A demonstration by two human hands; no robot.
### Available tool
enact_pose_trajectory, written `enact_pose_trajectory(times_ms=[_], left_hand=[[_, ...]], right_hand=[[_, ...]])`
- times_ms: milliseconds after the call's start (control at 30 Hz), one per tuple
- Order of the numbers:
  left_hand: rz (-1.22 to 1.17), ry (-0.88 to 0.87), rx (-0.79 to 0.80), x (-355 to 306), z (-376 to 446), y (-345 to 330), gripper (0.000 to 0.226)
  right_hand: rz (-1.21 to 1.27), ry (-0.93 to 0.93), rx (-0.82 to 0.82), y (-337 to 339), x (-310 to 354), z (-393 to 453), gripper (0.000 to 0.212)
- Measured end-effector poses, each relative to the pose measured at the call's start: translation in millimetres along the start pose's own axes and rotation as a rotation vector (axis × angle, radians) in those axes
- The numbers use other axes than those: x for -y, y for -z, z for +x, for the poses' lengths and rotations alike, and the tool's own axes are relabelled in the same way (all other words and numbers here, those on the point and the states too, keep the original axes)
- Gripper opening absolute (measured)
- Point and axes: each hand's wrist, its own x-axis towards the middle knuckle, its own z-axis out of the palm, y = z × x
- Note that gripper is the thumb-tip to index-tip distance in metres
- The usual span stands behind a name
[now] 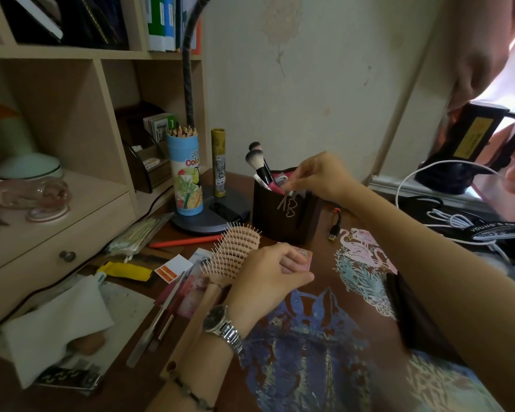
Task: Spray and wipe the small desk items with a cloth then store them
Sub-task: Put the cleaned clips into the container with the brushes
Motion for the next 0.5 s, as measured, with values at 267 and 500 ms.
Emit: enact_pose_trajectory(times_ms=[267,500], left_hand=[[-0.016,0.006,-0.006,0,1,2,0.022],[0.002,0.010,-0.009,0,1,1,0.020]], right_hand=[[-0.056,0.019,0.035,-10,-4,5,0.014],[-0.077,0.023,0.035,-13,-4,7,0.014]])
